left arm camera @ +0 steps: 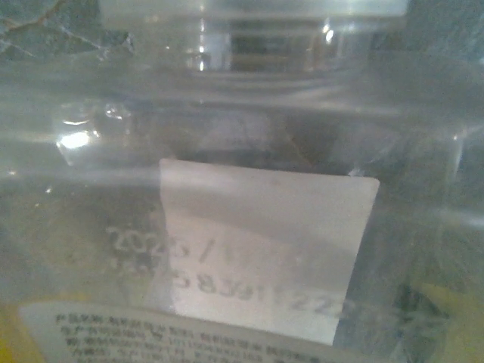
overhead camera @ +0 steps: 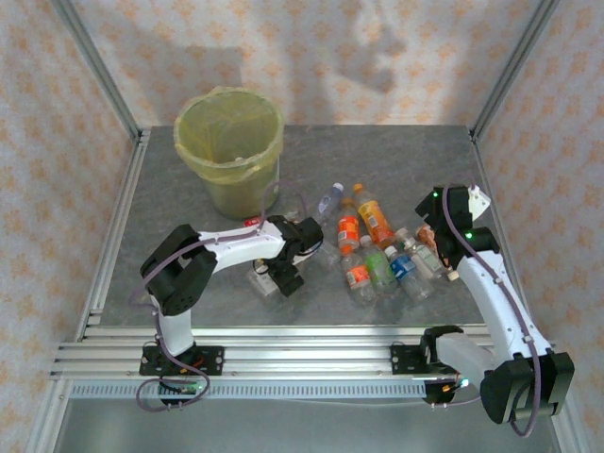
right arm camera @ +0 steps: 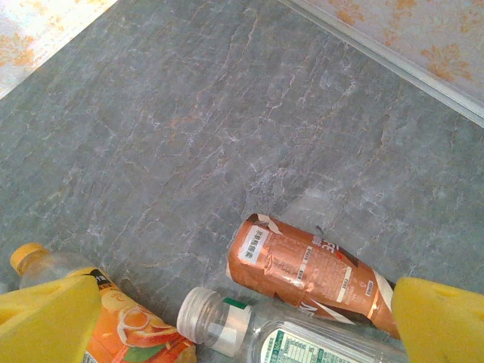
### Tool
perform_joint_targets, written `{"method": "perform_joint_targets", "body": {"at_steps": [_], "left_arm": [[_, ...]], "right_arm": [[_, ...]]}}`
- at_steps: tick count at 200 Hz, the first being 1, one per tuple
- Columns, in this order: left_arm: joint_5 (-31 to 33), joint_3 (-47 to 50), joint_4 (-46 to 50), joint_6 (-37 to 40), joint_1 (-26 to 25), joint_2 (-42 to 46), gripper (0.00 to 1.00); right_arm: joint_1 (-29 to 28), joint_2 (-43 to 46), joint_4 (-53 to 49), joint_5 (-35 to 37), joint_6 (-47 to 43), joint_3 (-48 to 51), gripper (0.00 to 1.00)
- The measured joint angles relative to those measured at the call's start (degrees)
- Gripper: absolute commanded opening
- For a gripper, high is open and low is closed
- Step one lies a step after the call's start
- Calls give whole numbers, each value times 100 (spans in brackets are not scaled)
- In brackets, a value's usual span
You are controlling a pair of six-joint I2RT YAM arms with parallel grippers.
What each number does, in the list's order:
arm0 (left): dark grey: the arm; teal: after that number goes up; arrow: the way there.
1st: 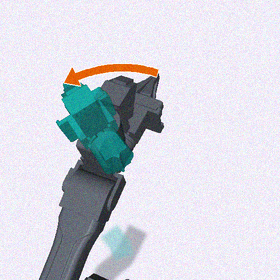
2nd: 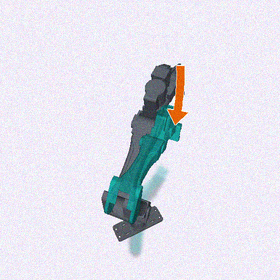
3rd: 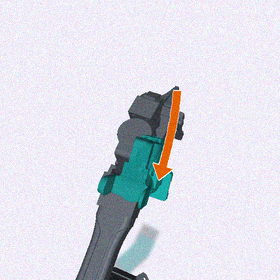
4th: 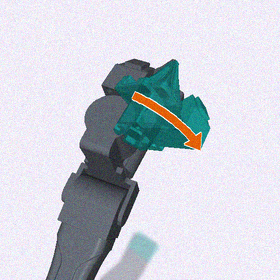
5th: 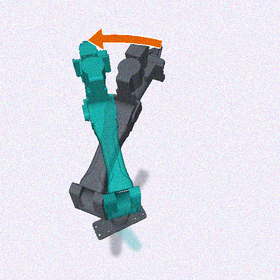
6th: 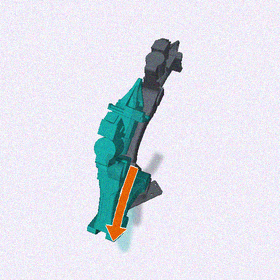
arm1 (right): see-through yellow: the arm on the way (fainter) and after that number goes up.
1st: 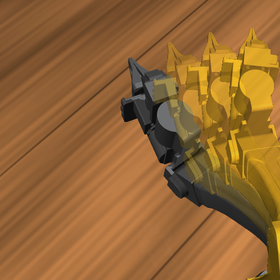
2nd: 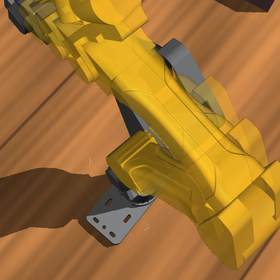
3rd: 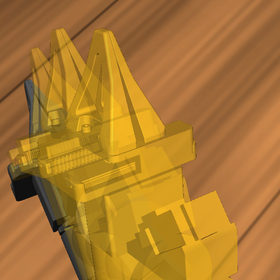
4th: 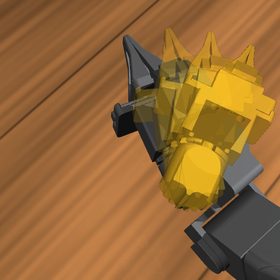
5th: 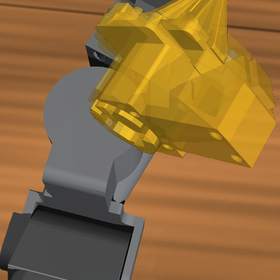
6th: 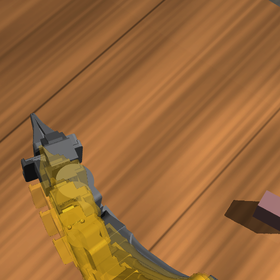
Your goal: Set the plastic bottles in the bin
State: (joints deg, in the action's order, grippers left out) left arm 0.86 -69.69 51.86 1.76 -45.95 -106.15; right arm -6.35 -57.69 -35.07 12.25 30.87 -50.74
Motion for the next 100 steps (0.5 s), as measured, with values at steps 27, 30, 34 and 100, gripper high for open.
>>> {"method": "perform_joint_targets", "body": {"at_steps": [27,30,34,100], "left_arm": [[-31,-20,-4,-42,0,-79,91],[-31,-24,2,-42,0,-79,90],[-39,-28,7,-42,0,-79,88],[-39,-76,101,-87,0,42,74]], "right_arm": [[0,0,0,0,0,11,99],[0,0,0,0,0,11,99],[0,0,0,2,0,11,99],[0,17,-2,42,2,13,99]]}}
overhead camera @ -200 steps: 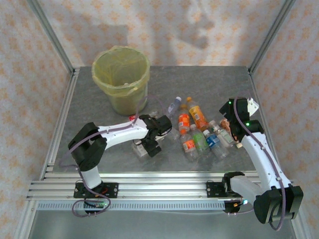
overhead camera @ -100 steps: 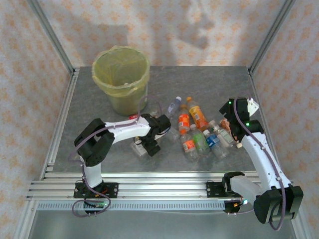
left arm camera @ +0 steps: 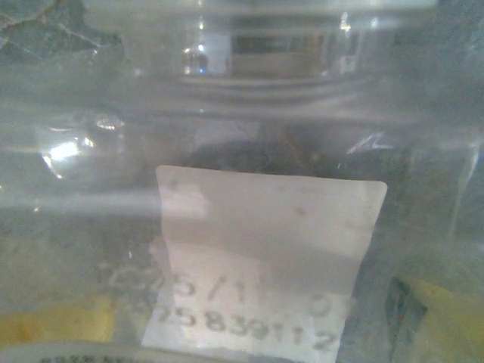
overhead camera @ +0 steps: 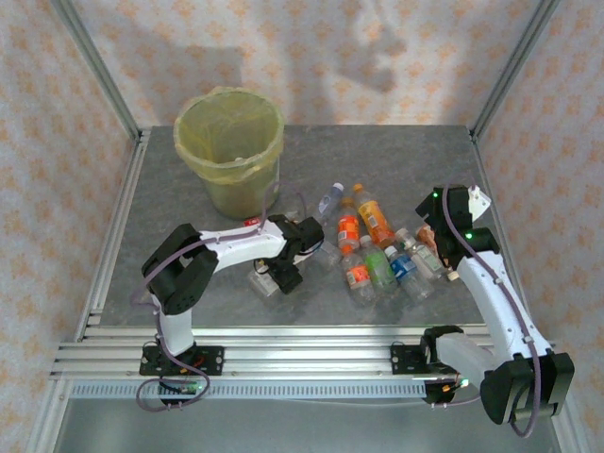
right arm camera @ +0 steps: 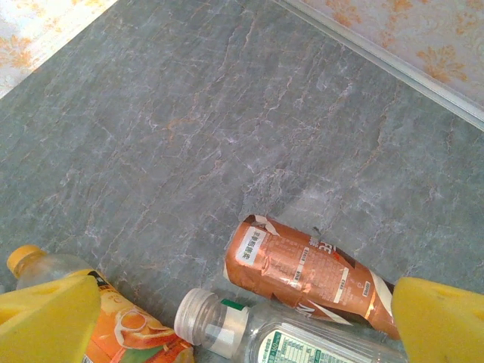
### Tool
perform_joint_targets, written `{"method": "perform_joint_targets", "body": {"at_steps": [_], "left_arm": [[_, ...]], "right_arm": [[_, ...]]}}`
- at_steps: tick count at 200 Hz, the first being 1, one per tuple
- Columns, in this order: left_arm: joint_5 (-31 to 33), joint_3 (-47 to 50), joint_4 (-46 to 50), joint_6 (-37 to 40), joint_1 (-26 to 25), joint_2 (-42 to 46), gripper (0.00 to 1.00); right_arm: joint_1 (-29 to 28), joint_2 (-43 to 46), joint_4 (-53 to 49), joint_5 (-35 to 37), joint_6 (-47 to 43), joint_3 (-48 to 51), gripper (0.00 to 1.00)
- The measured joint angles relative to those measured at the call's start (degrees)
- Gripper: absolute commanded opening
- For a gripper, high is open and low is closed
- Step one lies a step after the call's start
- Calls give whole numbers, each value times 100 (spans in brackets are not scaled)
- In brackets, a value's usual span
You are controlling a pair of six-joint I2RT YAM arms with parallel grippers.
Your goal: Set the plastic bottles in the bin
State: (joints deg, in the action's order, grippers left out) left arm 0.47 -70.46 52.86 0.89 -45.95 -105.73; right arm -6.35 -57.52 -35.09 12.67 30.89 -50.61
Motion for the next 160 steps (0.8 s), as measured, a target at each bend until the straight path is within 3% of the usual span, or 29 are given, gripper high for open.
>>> {"method": "perform_joint_targets", "body": {"at_steps": [47,93,160], "left_arm": [[-225,-136,164,4,0,861,72],[-411,-881,243,-96,0,1792,72],[118,-2627,197,-302,151,2076,72]], "right_arm": [[0,13,20,-7,2,7,99],[0,15,85,-26,2,81,99],[0,15,146,-61,17,114,99]]}}
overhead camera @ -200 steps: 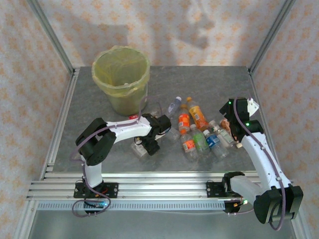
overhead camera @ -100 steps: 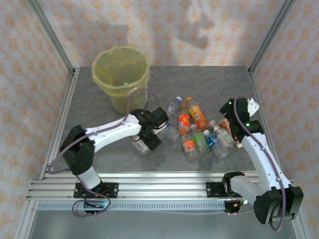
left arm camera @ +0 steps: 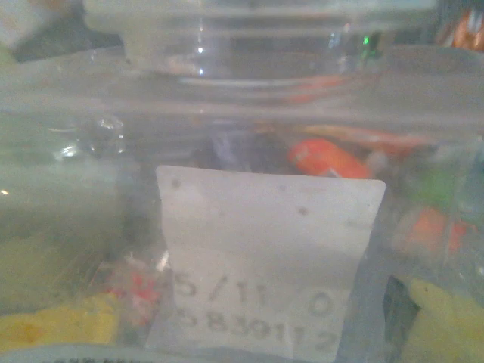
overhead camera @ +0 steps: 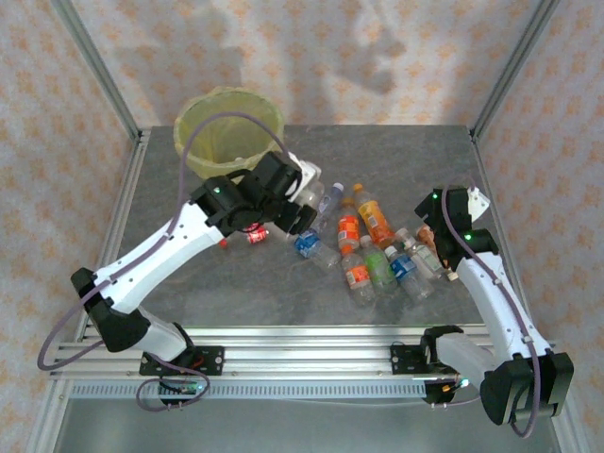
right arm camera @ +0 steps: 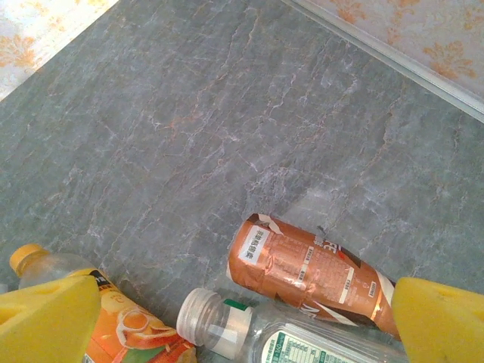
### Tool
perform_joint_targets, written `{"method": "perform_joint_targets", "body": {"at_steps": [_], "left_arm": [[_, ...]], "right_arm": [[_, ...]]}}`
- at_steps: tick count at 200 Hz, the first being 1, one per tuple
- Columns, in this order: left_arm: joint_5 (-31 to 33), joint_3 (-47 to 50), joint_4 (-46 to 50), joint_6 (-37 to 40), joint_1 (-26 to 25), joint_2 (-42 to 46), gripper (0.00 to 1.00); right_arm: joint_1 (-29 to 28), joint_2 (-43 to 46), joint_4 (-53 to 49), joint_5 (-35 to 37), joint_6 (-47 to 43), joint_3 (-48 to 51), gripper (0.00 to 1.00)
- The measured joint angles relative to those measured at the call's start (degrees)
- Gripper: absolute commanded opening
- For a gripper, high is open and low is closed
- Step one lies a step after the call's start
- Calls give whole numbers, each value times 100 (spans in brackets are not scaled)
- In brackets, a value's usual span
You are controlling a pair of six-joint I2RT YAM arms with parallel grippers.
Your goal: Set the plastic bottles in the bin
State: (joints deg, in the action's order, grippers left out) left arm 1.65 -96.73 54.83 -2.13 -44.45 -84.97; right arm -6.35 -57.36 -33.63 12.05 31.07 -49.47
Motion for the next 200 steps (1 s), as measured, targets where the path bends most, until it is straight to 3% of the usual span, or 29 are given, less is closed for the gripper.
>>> {"method": "perform_joint_targets", "body": {"at_steps": [53,125,200], "left_arm": [[647,-1506,-107,4,605,-271,72],[1078,-3842,245,0,1952,-1915,73],[892,-4538,841,-179,3012,-3073,73]], "right_arm": [[0,4,4,-9,0,15,99],[0,24,4,-9,0,15,99],[0,24,2,-9,-4,7,99]]}}
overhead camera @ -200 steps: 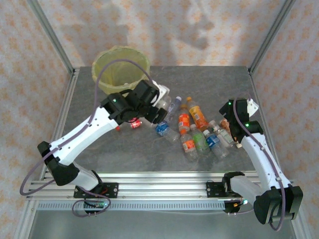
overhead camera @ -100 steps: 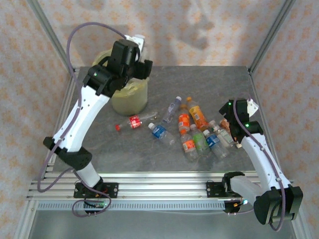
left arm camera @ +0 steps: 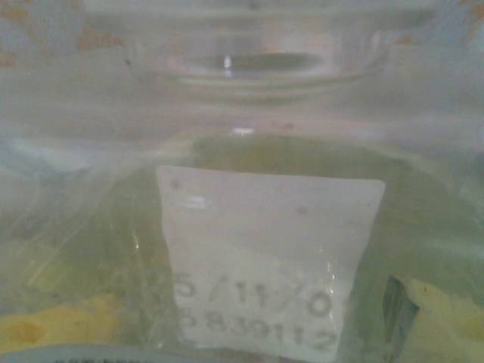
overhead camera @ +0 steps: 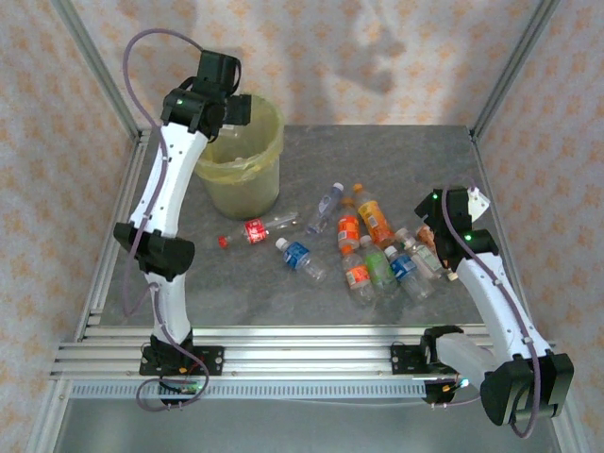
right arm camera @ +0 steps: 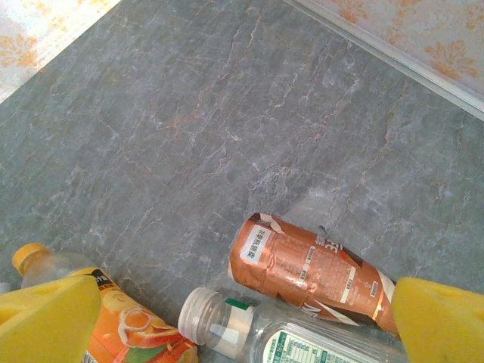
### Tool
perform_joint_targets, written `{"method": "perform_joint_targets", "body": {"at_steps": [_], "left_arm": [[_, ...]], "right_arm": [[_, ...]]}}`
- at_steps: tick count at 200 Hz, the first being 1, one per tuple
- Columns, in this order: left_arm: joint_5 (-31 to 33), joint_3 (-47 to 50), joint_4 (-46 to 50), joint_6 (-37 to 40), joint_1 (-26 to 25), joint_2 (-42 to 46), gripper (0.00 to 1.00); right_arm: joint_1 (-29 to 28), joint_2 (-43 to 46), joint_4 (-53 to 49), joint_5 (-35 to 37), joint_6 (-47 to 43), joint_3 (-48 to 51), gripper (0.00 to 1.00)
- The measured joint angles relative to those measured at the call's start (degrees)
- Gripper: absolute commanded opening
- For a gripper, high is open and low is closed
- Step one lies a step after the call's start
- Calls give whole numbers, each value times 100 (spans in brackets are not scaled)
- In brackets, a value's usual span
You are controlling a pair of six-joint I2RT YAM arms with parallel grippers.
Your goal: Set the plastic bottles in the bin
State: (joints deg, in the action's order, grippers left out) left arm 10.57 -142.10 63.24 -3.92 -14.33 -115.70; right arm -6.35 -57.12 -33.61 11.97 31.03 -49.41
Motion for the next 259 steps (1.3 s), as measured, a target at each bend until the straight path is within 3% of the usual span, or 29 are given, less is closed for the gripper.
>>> {"method": "perform_joint_targets", "body": {"at_steps": [95,203,259], "left_arm": [[72,-4,474,142,197,-702,74],[769,-26,1093,249,299,-1366,78],[817,-26,1237,269,352,-1703,100]], "right_arm": [[0,-2,0,0,2,-7,99],[0,-2,0,-24,4,-7,99],[0,-2,-2,-39,4,-7,99]]}}
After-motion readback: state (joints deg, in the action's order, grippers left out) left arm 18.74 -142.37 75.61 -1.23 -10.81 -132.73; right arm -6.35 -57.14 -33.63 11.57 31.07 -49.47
